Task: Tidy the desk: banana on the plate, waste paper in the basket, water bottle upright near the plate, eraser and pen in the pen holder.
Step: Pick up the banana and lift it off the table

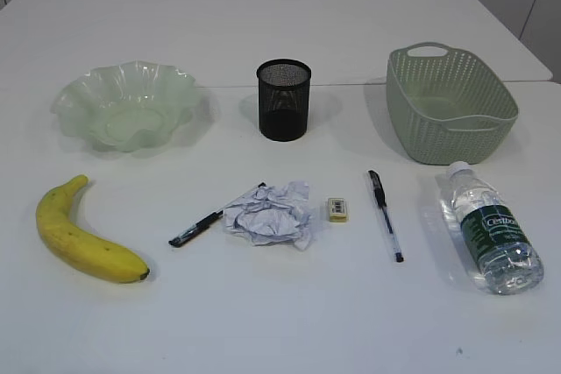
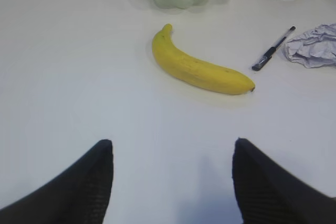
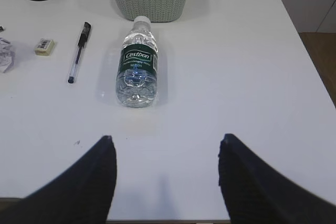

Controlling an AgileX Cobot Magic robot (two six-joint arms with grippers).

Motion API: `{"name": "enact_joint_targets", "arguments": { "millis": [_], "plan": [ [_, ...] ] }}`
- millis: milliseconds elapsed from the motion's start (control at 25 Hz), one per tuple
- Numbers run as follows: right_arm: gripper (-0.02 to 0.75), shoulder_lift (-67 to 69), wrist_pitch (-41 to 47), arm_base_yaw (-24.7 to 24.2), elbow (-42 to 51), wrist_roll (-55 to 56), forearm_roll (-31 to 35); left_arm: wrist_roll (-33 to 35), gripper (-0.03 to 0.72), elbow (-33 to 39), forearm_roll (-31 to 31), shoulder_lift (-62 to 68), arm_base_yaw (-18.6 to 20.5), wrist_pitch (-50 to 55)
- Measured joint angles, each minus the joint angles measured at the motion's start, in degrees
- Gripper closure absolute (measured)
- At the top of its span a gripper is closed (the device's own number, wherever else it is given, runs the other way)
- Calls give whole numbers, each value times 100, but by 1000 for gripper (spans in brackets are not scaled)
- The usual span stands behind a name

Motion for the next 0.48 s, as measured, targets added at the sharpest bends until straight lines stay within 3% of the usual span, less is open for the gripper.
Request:
{"name": "enact_joint_targets", "arguments": {
  "millis": [480],
  "plan": [
    [274, 0, 0, 0, 0, 0, 0, 0, 193, 0, 0, 0, 0, 0]
  ]
}}
